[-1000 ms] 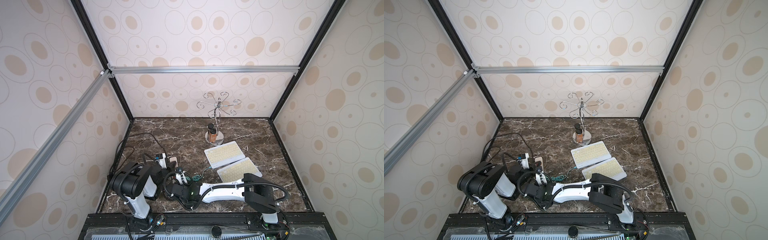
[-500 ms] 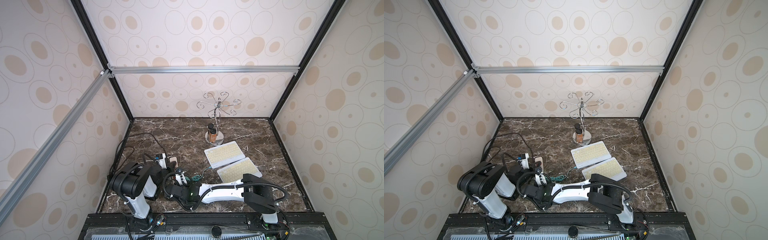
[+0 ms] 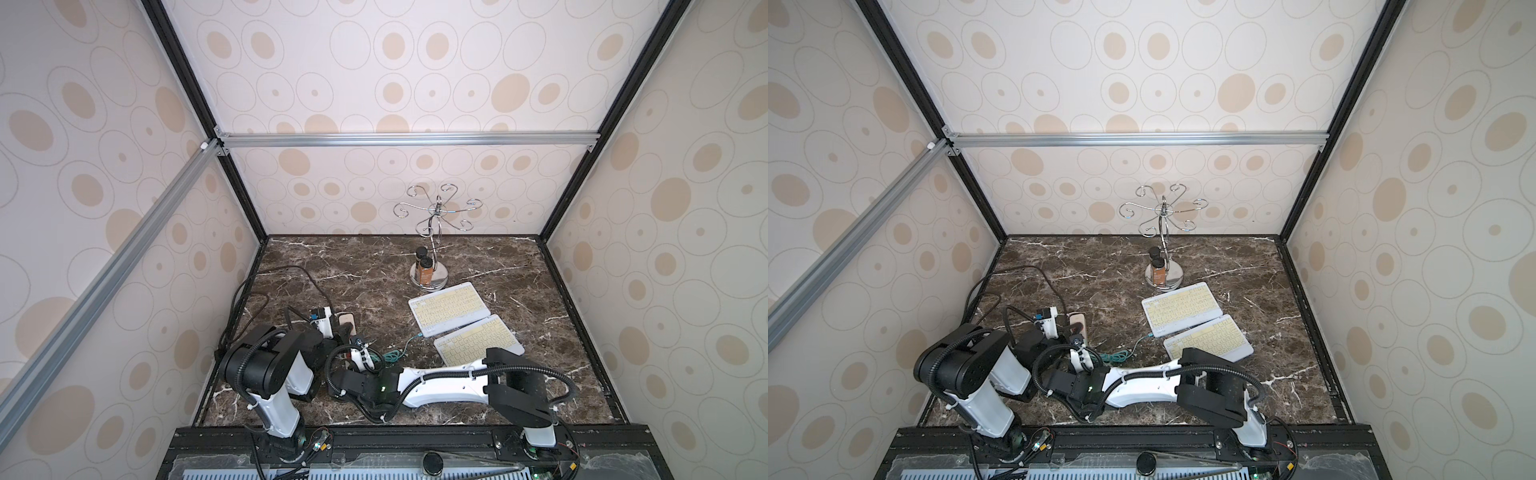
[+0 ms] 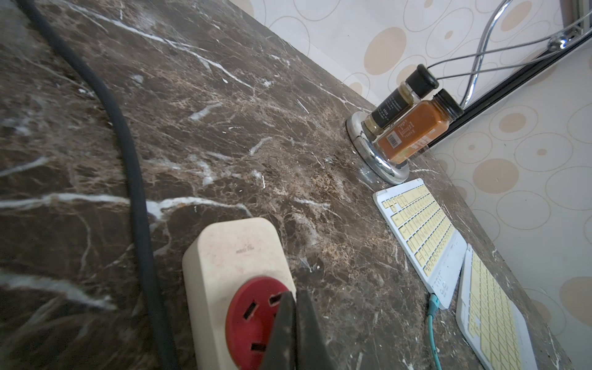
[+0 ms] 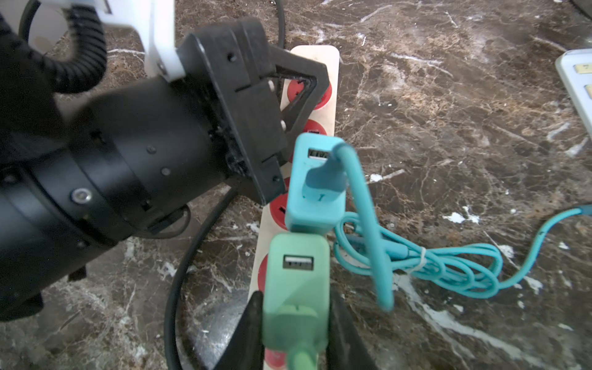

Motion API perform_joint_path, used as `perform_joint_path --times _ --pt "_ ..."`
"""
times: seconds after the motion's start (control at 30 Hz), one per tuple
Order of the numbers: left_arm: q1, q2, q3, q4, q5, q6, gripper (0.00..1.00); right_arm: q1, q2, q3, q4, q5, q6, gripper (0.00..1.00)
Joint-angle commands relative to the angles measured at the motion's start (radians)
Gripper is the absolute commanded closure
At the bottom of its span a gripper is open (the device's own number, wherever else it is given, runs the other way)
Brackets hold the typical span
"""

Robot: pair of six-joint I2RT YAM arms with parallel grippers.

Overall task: Unplug the wireless keyboard
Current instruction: Remove the plug from the socket.

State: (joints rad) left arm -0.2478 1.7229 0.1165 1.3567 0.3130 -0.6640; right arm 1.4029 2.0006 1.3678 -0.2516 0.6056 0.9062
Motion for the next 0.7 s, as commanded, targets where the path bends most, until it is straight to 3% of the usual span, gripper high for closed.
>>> perform_joint_path --times 0.0,0.07,0.17,0.4,0.67 --pt "-0.005 0.020 -0.033 -0.162 0.024 0.011 1.00 0.014 -0.043 -0.081 0.143 -0.073 -0.018 1.00" --pt "-0.004 0.021 -0.031 -0.160 0.027 0.010 1.00 0.002 -0.082 -0.153 0.228 -0.088 -0.009 1.00" --pt "-0.005 0.021 -0.032 -0.160 0.025 0.011 1.00 0.002 -0.099 -0.155 0.194 -0.058 -0.013 1.00" --pt "-0.005 0.021 -0.032 -0.160 0.021 0.012 1.00 0.031 0.004 0.069 -0.047 -0.010 -0.045 1.00" --pt "-0.006 0.018 -0.030 -0.166 0.021 0.015 1.00 0.013 -0.102 -0.109 0.138 -0.021 -0.033 1.00"
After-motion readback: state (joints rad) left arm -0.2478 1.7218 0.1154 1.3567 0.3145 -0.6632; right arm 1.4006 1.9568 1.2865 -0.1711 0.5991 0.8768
